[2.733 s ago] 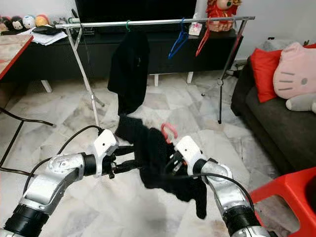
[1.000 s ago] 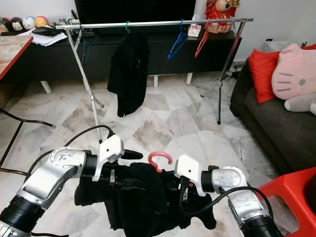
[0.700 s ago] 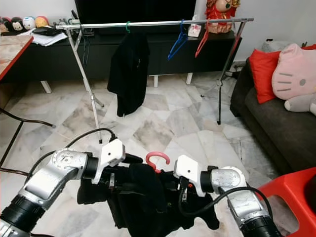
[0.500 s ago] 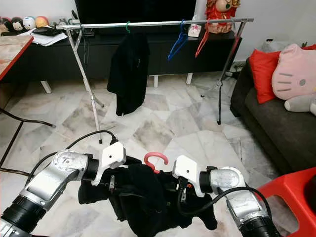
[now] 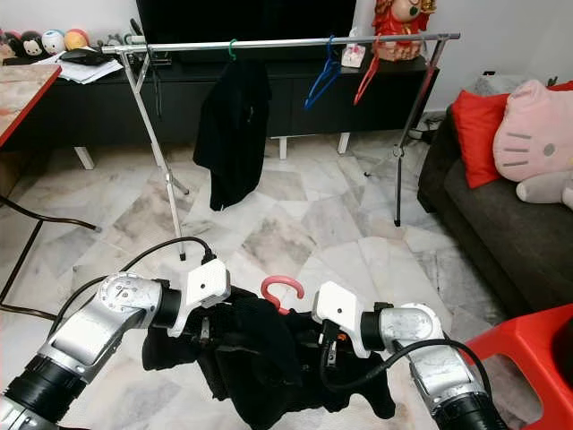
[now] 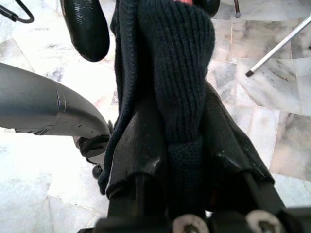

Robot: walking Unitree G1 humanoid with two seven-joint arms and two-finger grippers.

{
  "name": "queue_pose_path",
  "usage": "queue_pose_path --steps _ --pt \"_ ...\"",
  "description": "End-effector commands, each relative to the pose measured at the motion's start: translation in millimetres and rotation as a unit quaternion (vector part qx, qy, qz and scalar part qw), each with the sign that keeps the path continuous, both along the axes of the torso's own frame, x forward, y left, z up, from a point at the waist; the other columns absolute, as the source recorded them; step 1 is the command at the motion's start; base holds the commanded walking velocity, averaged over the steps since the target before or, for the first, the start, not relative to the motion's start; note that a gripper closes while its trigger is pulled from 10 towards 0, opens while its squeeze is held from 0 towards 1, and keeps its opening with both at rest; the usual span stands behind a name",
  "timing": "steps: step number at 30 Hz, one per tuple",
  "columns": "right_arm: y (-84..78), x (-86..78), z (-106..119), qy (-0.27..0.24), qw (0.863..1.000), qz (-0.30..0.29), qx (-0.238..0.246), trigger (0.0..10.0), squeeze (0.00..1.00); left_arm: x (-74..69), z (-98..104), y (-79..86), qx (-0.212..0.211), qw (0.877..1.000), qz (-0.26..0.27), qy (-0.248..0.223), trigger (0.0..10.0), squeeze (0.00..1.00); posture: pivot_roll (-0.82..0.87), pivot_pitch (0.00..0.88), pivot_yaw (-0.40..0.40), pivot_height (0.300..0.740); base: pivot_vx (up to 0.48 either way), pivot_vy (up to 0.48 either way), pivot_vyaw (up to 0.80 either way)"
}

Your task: Hang hanger

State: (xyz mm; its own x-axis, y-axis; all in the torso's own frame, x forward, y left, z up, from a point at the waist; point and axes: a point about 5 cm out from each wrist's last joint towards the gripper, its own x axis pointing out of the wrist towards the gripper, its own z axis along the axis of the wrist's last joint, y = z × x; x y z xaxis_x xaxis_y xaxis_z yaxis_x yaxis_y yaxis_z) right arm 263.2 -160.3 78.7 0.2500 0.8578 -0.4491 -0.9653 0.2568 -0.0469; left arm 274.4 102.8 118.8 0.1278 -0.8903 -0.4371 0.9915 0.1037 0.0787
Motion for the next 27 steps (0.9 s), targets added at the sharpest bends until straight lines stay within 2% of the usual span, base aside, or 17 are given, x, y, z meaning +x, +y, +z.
queue_pose_path --steps 1,15,27 --pt "11.0 3.2 17 -0.036 0.999 0.019 0.033 0.0 0.0 -2.4 -7 -4.4 0.009 1.0 -0.013 0.01 0.0 0.0 -0.07 0.0 -0.02 0.74 0.0 0.0 0.0" --pt "13.4 4.2 17 -0.039 0.998 0.017 0.035 0.0 0.0 -3.7 -9 -4.5 0.014 1.0 -0.019 0.014 0.0 0.0 -0.07 0.0 -0.019 0.74 0.0 0.0 0.0" --pt "16.9 5.1 18 -0.04 0.998 0.023 0.037 0.0 0.0 -13.4 -16 -4.4 0.041 0.998 -0.051 0.027 0.0 0.0 -0.07 0.002 -0.019 0.74 0.0 0.0 0.0"
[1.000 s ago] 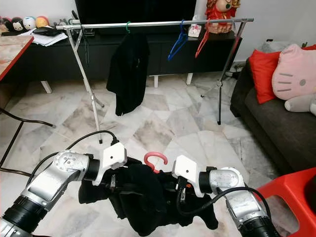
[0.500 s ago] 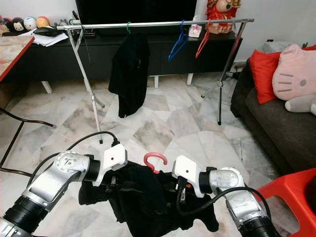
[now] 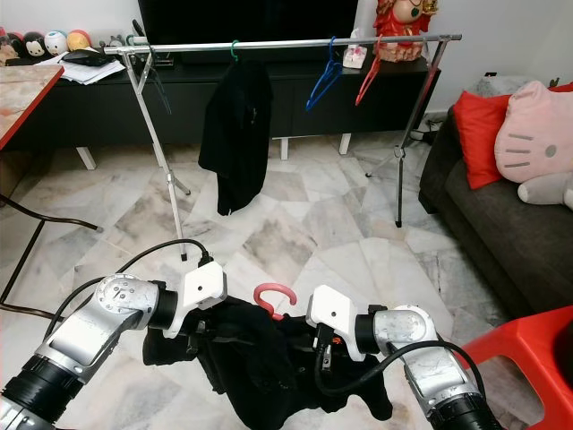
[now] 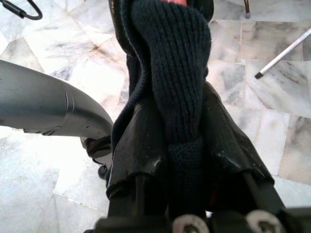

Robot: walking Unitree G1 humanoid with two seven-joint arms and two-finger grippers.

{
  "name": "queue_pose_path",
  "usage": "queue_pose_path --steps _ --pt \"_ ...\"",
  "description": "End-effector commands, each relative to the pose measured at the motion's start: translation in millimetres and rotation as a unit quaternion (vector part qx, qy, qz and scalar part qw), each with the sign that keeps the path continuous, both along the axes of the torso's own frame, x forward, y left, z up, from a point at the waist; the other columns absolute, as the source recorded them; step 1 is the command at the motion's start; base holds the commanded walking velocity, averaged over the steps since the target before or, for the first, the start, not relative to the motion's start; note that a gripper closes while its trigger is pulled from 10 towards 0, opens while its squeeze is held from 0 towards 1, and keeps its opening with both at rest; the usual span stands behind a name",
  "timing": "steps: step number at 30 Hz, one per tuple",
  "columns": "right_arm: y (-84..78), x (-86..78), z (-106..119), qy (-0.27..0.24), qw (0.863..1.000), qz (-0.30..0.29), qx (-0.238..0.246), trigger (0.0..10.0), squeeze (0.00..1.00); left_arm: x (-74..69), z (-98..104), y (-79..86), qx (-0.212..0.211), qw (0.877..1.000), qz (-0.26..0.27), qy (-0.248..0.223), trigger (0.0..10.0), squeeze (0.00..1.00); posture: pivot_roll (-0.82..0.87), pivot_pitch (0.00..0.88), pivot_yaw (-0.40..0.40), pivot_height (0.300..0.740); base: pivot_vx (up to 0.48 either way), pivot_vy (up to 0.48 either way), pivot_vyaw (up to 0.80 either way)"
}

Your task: Hang hanger

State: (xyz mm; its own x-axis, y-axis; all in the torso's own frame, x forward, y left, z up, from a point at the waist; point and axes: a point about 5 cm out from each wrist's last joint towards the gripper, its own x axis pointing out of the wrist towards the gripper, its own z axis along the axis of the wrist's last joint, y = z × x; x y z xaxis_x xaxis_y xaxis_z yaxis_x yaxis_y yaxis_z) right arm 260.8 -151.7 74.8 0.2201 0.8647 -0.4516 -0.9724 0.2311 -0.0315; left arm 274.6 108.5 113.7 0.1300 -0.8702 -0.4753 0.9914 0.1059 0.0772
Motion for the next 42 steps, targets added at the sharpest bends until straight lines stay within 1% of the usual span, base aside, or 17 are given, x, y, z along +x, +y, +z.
queue_pose_path --steps 1,15,21,22,23,24,25,26,27,28,37,42 --pt "8.3 7.5 22.1 -0.048 0.998 0.01 0.037 0.0 0.0 -13.9 -11.0 -10.2 0.021 0.998 -0.054 0.026 0.0 0.0 -0.07 0.003 -0.019 0.74 0.0 0.0 0.0" --pt "9.1 9.4 21.6 -0.048 0.998 0.01 0.034 0.0 0.0 -17.6 -12.6 -9.4 0.024 0.997 -0.061 0.032 0.0 0.0 -0.07 0.012 -0.023 0.74 0.0 0.0 0.0" --pt "11.4 9.6 19.6 -0.048 0.998 0.011 0.032 0.0 0.0 -17.1 -12.1 -9.8 0.016 0.998 -0.054 0.032 0.0 0.0 -0.06 0.014 -0.024 0.74 0.0 0.0 0.0" --pt "12.0 10.0 18.8 -0.049 0.998 0.009 0.032 0.7 0.0 -16.7 -11.9 -9.7 0.012 0.998 -0.049 0.031 0.0 0.0 -0.06 0.015 -0.024 0.74 0.0 0.0 0.0" --pt "12.1 10.3 18.1 -0.05 0.998 0.006 0.032 4.8 0.0 -16.4 -11.6 -9.7 0.008 0.998 -0.045 0.031 0.0 0.0 -0.06 0.015 -0.024 0.74 0.0 0.0 0.0" --pt "12.3 10.4 17.5 -0.046 0.998 0.003 0.033 10.0 0.0 -16.3 -11.1 -9.4 0.004 0.999 -0.042 0.032 0.0 0.0 -0.06 0.016 -0.024 0.74 0.0 0.0 0.0" --pt "12.4 10.4 17.1 -0.044 0.998 0.002 0.034 10.0 0.0 -16.2 -10.8 -9.2 0.001 0.999 -0.04 0.032 0.0 0.0 -0.06 0.016 -0.024 0.74 0.0 0.0 0.0" --pt "12.5 10.0 16.8 -0.04 0.999 0.004 0.035 10.0 0.46 -16.3 -10.5 -8.7 0.001 0.999 -0.04 0.033 0.0 0.0 -0.06 0.017 -0.024 0.74 0.0 0.0 0.0" --pt "12.6 9.7 16.7 -0.037 0.999 0.005 0.035 10.0 0.46 -16.5 -10.3 -8.3 0.001 0.999 -0.04 0.033 0.0 0.0 -0.06 0.017 -0.024 0.74 0.0 0.0 0.0" --pt "12.7 8.6 16.8 -0.031 0.999 0.01 0.037 10.0 1.0 -16.1 -10.6 -6.8 0.005 0.999 -0.04 0.031 0.0 0.0 -0.06 0.017 -0.024 0.74 0.0 0.0 0.0" --pt "13.5 5.0 16.4 -0.018 0.999 0.033 0.033 10.0 1.0 -15.2 -10.6 -8.5 0.005 0.999 -0.04 0.029 0.0 0.0 -0.07 0.017 -0.025 0.74 0.0 0.0 0.0" --pt "10.9 1.3 13.4 -0.007 0.999 0.047 0.019 10.0 1.0 -17.1 -11.7 -8.8 0.005 0.999 -0.042 0.029 0.0 0.0 -0.07 0.018 -0.028 0.74 0.0 0.0 0.0"
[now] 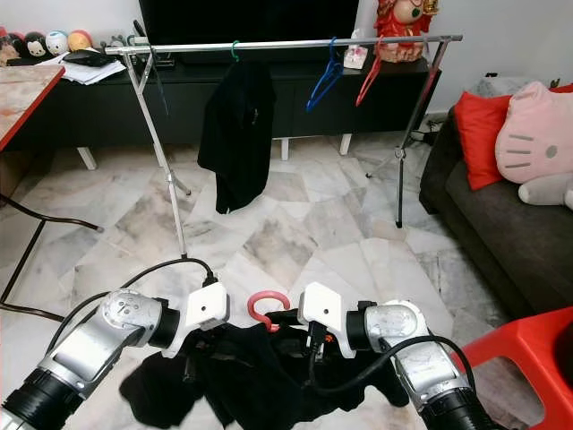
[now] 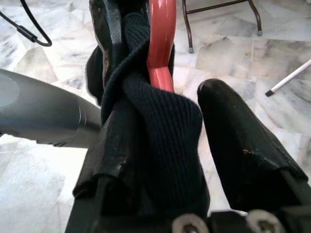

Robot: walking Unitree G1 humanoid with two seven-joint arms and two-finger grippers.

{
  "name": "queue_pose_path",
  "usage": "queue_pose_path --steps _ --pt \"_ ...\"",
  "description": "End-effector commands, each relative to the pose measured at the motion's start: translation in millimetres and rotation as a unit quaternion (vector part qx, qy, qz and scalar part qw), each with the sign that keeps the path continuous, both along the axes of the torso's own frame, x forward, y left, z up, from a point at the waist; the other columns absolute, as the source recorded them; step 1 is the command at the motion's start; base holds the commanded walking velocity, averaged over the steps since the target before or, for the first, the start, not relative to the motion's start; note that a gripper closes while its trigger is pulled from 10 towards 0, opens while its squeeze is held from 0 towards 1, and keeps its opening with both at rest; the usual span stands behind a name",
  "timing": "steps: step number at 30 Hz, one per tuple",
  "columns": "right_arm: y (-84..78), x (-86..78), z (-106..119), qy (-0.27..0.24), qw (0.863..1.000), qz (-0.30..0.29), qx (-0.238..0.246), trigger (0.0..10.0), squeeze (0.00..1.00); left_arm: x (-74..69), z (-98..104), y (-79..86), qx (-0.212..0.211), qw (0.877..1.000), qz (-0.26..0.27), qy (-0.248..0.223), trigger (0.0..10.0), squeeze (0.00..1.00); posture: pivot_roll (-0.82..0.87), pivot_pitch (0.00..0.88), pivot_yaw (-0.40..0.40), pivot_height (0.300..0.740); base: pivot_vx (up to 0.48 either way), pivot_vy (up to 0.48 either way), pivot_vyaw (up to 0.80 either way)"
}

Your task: Hang hanger

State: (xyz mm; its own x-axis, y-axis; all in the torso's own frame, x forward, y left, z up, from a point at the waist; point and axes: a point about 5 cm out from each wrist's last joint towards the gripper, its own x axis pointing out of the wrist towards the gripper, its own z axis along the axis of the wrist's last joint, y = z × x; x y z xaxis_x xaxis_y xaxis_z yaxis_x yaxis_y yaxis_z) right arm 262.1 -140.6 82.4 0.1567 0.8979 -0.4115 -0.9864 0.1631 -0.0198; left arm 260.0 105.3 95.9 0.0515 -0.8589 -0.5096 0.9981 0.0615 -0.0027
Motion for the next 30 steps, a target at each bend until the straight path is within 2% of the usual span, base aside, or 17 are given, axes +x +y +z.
queue_pose_path --steps 1,5,7,13,16,22,23,24,25,26,27,28,29,30 --pt "-2.0 -1.2 5 -0.004 1.0 0.016 -0.009 10.0 1.0 -2.2 6 -4.9 -0.011 1.0 -0.017 -0.012 0.0 0.0 -0.07 0.018 -0.028 0.74 0.0 0.0 0.0" --pt "-6.8 -3.4 3 0.001 0.999 0.023 -0.023 10.0 1.0 -0.5 4 -2.6 -0.009 1.0 -0.006 -0.014 0.0 0.0 -0.07 0.018 -0.028 0.74 0.0 0.0 0.0" --pt "-14.3 -1.7 0 -0.004 0.998 0.014 -0.053 10.0 1.0 2.1 1 0.2 -0.007 1.0 0.014 -0.021 0.0 0.0 -0.07 0.018 -0.028 0.74 0.0 0.0 0.0" --pt "-25.1 1.8 -2 -0.011 0.998 -0.012 -0.068 10.0 1.0 6.4 -3 5.4 -0.01 0.998 0.052 -0.032 0.0 0.0 -0.07 0.018 -0.028 0.74 0.0 0.0 0.0" --pt "-32.4 8.9 0 -0.03 0.996 -0.051 -0.066 10.0 1.0 5.7 -6 10.1 -0.003 0.997 0.064 -0.038 0.0 0.0 -0.07 0.019 -0.027 0.74 0.0 0.0 0.0" --pt "-35.8 19.0 3 -0.06 0.991 -0.114 -0.042 10.0 1.0 7.7 -13 16.5 0.004 0.994 0.099 -0.053 0.0 0.0 -0.07 0.018 -0.026 0.74 0.0 0.0 0.0" --pt "-34.8 19.0 1 -0.065 0.99 -0.123 -0.038 10.0 0.94 8.2 -16 18.5 0.01 0.992 0.109 -0.061 0.0 0.0 -0.07 0.018 -0.026 0.74 0.0 0.0 0.0" --pt "-34.4 19.1 0 -0.068 0.989 -0.129 -0.036 10.0 0.94 8.8 -17 19.4 0.012 0.991 0.115 -0.068 0.0 0.0 -0.07 0.018 -0.026 0.74 0.0 0.0 0.0" --pt "-34.1 19.3 0 -0.069 0.988 -0.134 -0.033 10.0 0.49 9.8 -18 20.2 0.015 0.99 0.123 -0.073 1.1 0.0 -0.06 0.017 -0.024 0.74 0.0 0.0 0.0" --pt "-33.2 19.6 -1 -0.073 0.987 -0.142 -0.028 10.0 0.49 11.2 -21 22.1 0.023 0.988 0.133 -0.081 1.1 0.0 -0.06 0.017 -0.024 0.74 0.0 0.0 0.0" --pt "-33.1 20.2 -1 -0.077 0.985 -0.15 -0.022 10.0 0.0 13.4 -23 23.9 0.025 0.984 0.15 -0.088 5.8 0.0 -0.06 0.017 -0.022 0.74 0.0 0.0 0.0" --pt "-33.0 20.6 -1 -0.079 0.984 -0.156 -0.019 10.0 0.0 14.9 -24 25.2 0.025 0.982 0.163 -0.093 5.8 0.0 -0.06 0.017 -0.022 0.74 0.0 0.0 0.0" --pt "-34.5 23.9 -1 -0.087 0.979 -0.186 -0.01 10.0 0.0 18.2 -28 28.6 0.033 0.976 0.19 -0.105 10.0 0.0 -0.07 0.013 -0.02 0.74 0.0 0.0 0.0" --pt "-34.5 23.9 -1 -0.087 0.979 -0.186 -0.01 10.0 0.0 18.2 -28 28.6 0.033 0.976 0.19 -0.105 10.0 0.0 -0.07 0.013 -0.02 0.74 0.0 0.0 0.0"
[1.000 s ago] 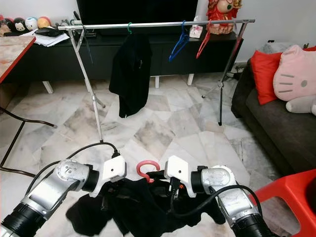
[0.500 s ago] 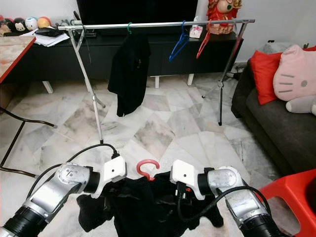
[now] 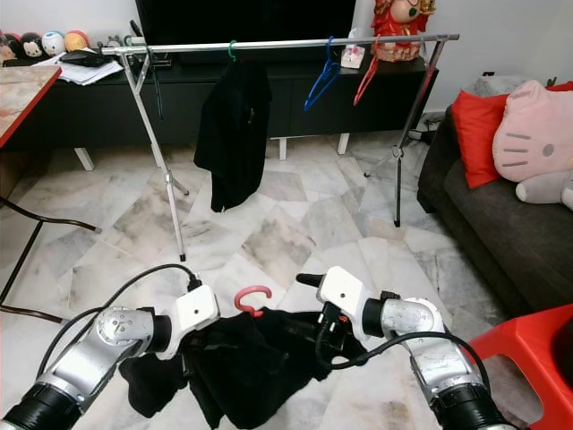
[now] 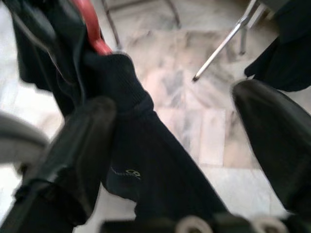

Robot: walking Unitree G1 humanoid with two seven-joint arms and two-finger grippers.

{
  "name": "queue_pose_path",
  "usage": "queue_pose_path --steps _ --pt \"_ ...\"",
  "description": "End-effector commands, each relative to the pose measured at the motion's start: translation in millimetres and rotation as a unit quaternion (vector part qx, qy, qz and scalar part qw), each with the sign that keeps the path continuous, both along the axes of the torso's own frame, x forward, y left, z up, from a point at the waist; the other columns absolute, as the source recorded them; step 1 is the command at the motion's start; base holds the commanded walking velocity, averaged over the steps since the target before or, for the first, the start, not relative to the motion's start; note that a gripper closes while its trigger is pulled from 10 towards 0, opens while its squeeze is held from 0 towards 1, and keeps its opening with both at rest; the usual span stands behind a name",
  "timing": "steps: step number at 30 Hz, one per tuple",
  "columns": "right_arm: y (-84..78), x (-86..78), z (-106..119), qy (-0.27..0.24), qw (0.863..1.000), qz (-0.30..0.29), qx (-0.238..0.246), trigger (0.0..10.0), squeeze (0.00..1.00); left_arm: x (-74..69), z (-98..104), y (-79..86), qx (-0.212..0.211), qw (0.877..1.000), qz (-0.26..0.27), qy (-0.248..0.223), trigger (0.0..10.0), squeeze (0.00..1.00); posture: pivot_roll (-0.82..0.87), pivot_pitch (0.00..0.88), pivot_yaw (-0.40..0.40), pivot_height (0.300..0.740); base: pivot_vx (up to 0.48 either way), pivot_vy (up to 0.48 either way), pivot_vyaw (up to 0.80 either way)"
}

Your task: Hang hanger

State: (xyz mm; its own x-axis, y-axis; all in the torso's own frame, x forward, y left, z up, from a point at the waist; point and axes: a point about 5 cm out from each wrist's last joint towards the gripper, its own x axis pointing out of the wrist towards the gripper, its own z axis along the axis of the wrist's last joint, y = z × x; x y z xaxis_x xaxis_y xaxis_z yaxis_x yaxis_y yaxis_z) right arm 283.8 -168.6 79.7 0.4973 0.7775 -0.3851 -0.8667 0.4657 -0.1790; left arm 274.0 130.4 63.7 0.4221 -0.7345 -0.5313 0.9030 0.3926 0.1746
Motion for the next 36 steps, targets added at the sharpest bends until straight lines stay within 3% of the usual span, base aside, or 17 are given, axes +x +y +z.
queue_pose_path --steps 1,4,6,10,11,12,14,16,20,22,25,26,28,32,33,34,36 --pt "-7.5 3.7 1 -0.013 0.999 -0.038 0.007 10.0 0.0 6.0 2 5.4 0.006 0.999 0.028 -0.032 10.0 0.0 -0.07 0.013 -0.02 0.74 0.0 0.0 0.0" --pt "-12.4 7.5 -6 -0.025 0.996 -0.087 0.001 10.0 0.0 9.9 -2 9.7 0.009 0.996 0.067 -0.049 10.0 0.0 -0.07 0.013 -0.02 0.74 0.0 0.0 0.0" --pt "-23.5 11.4 -15 -0.033 0.981 -0.189 0.022 10.0 0.0 11.8 -7 13.5 -0.004 0.99 0.123 -0.067 10.0 0.0 -0.07 0.004 -0.021 0.74 0.0 0.0 0.0" --pt "-31.5 12.1 -25 -0.036 0.968 -0.25 0.007 10.0 0.0 11.8 -11 16.0 -0.005 0.986 0.151 -0.074 10.0 0.0 -0.08 0.0 -0.017 0.74 0.0 0.0 0.0" --pt "-34.6 11.4 -30 -0.034 0.961 -0.273 0.005 10.0 0.0 12.0 -12 17.4 -0.01 0.983 0.166 -0.076 10.0 0.0 -0.08 0.0 -0.017 0.74 0.0 0.0 0.0" --pt "-41.5 9.1 -39 -0.023 0.944 -0.33 0.012 10.0 0.0 12.6 -13 21.5 -0.017 0.975 0.202 -0.088 10.0 0.0 -0.08 0.0 -0.015 0.74 0.0 0.0 0.0" --pt "-46.8 6.2 -47 -0.013 0.928 -0.372 0.015 10.0 0.0 13.2 -14 25.4 -0.024 0.967 0.233 -0.098 10.0 0.0 -0.08 0.0 -0.015 0.74 0.0 0.0 0.0" --pt "-53.2 -5.4 -68 0.022 0.901 -0.432 0.012 10.0 0.0 12.6 -14 34.4 -0.048 0.951 0.287 -0.109 10.0 0.0 -0.08 0.0 -0.014 0.74 0.0 0.0 0.0" --pt "-55.3 -20.8 -90 0.069 0.877 -0.475 0.008 10.0 0.0 9.9 -12 44.0 -0.063 0.932 0.334 -0.126 10.0 0.0 -0.07 0.0 -0.011 0.74 0.0 0.0 0.0" --pt "-58.7 -45.4 -115 0.132 0.842 -0.523 -0.005 10.0 0.0 3.9 -7 57.6 -0.085 0.909 0.382 -0.145 10.0 0.0 -0.06 0.0 -0.013 0.74 0.0 0.0 0.0" --pt "-59.7 -74.0 -138 0.192 0.813 -0.549 -0.028 10.0 0.0 -4.7 -7 71.6 -0.104 0.881 0.436 -0.149 10.0 0.0 -0.06 0.0 -0.015 0.74 0.0 0.0 0.0" --pt "-59.7 -74.0 -138 0.192 0.813 -0.549 -0.028 10.0 0.0 -4.7 -7 71.6 -0.104 0.881 0.436 -0.149 10.0 0.0 -0.06 0.0 -0.015 0.74 0.0 0.0 0.0" --pt "-62.7 -97.3 -151 0.23 0.787 -0.57 -0.047 10.0 0.0 -13.9 -11 75.5 -0.111 0.868 0.463 -0.144 10.0 0.0 -0.05 0.0 -0.02 0.74 0.0 0.0 0.0" --pt "-63.7 -108.9 -157 0.241 0.779 -0.576 -0.06 10.0 0.0 -20.4 -12 73.7 -0.118 0.861 0.472 -0.148 10.0 0.0 -0.05 0.0 -0.028 0.74 0.0 0.0 0.0" --pt "-65.3 -112.5 -159 0.243 0.761 -0.6 -0.051 10.0 0.0 -21.4 -8 72.7 -0.139 0.853 0.48 -0.151 10.0 0.0 -0.05 0.0 -0.029 0.74 0.0 0.0 0.0" --pt "-65.1 -113.1 -159 0.244 0.754 -0.608 -0.046 10.0 0.0 -21.2 -6 72.2 -0.146 0.848 0.486 -0.151 10.0 0.0 -0.05 0.0 -0.029 0.74 0.0 0.0 0.0" --pt "-63.7 -113.1 -159 0.245 0.755 -0.607 -0.047 10.0 0.0 -20.3 -6 72.1 -0.144 0.848 0.486 -0.151 10.0 0.0 -0.05 0.0 -0.029 0.74 0.0 0.0 0.0"
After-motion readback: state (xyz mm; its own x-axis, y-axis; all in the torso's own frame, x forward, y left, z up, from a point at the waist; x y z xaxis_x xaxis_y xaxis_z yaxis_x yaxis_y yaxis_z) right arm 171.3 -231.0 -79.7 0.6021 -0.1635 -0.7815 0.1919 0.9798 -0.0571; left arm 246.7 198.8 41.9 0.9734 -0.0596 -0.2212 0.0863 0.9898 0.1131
